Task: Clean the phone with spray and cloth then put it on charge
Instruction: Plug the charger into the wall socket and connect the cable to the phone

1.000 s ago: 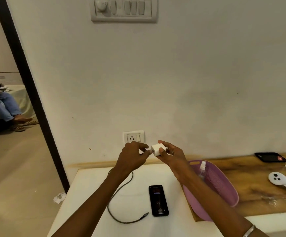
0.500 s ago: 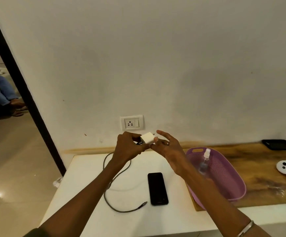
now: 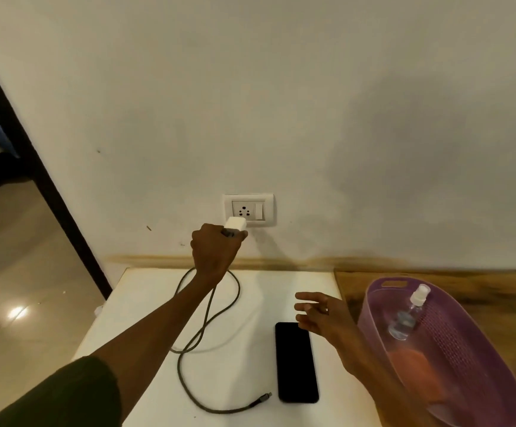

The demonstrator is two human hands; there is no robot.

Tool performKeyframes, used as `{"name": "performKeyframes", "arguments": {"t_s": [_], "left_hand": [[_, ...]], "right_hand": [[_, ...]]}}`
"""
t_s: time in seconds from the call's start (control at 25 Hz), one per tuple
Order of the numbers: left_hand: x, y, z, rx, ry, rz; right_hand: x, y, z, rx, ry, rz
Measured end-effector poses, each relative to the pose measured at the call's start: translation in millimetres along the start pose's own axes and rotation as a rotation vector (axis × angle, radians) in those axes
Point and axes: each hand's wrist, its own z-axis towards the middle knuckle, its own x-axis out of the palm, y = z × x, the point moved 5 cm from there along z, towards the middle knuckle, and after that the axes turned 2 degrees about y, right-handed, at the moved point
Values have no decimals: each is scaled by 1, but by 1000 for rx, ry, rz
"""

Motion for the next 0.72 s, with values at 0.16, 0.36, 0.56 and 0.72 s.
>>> {"name": "performKeyframes", "arguments": {"t_s": [0.16,0.36,0.56,0.72], "left_hand": [[28,13,12,4,-28,54],[40,12,12,51,-120,130],[46,10,15,108,-114,189],[50,12,17,78,-84,154]], "right_hand": [[1,-23,18,15,10,-73],[5,-34,25,23,21,-116],[13,-44,24,60,37,-124],[12,-46,24,69,44,-141]]}}
